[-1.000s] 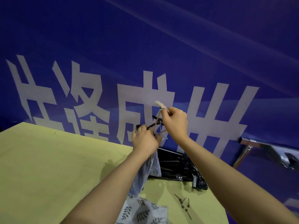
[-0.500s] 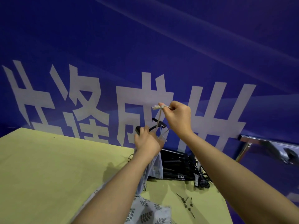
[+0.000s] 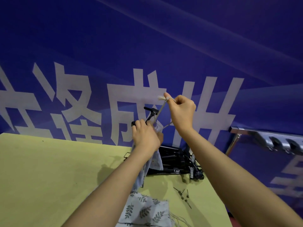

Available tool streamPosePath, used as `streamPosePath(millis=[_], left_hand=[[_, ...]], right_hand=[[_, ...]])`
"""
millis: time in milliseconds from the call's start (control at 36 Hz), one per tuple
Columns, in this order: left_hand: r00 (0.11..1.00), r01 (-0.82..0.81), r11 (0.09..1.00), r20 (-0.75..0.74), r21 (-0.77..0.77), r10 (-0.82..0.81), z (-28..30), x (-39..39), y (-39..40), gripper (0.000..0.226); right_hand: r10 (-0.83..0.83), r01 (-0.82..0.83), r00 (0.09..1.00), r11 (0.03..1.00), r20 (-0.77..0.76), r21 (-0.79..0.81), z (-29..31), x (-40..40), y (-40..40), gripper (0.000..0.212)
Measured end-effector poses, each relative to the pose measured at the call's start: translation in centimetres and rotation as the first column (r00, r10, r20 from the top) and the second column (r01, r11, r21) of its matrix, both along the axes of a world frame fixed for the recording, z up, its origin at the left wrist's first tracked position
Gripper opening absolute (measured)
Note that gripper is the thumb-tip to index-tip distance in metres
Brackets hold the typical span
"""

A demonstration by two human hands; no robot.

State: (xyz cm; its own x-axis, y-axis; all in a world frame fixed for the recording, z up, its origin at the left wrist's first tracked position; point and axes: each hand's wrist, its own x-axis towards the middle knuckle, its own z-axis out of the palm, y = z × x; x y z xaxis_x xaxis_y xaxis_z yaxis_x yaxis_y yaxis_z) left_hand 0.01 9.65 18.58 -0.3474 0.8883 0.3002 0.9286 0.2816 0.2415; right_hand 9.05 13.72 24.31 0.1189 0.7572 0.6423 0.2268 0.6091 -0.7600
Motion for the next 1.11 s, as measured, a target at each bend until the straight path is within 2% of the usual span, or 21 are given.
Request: streamPosePath(millis=[306, 472, 583, 667, 778, 972, 1028, 1111], left_hand=[[0.998, 0.011, 0.995, 0.059, 0.103, -0.018, 4.2, 6.6, -0.3, 0.048], [0.990, 0.000, 0.988, 0.143, 0.152, -0.022, 6.1, 14.3, -0.6, 0.045], [0.983, 0.005, 0.979, 0.180, 0.204, -0.043, 6.9, 19.8, -0.5, 0.044], [0.965, 0.003, 0.970, 0.255, 0.242, -0.066, 6.6, 24.2, -0.8, 0.042], [0.918, 0.000, 0.964, 0.382, 0.266, -0.105, 5.5, 29.8, -0.8, 0.042], [0.883, 0.034, 0.993, 0.462, 0.114, -0.084, 2.8, 36.1, -0.4, 0.049], [0.892, 0.090, 0.996, 0.444, 0.024, -0.091, 1.4, 37.1, -0.3, 0.059], [0.896, 0.201, 0.963, 0.431, -0.180, -0.106, -0.1, 38.1, -0.1, 0.086]], right_hand=[[0.007, 0.005, 0.992, 0.996, -0.126, 0.090, 4.6, 6.1, -1.0, 0.039], [-0.011, 0.028, 0.993, 0.989, -0.116, 0.142, 6.8, 13.4, -1.8, 0.041], [-0.001, 0.027, 0.986, 0.988, -0.166, 0.154, 7.7, 18.8, -2.4, 0.040], [-0.012, 0.038, 0.985, 0.989, -0.174, 0.146, 7.4, 22.8, -2.7, 0.036], [-0.013, 0.036, 0.979, 0.993, -0.202, 0.112, 6.6, 27.4, -2.8, 0.042], [-0.026, 0.026, 0.995, 1.000, -0.097, 0.007, 3.8, 33.8, -1.7, 0.045], [-0.022, 0.020, 0.998, 0.999, -0.059, -0.041, 2.7, 35.1, -1.4, 0.044], [0.025, -0.024, 1.000, 0.993, 0.011, -0.116, 0.6, 36.8, -1.1, 0.043]])
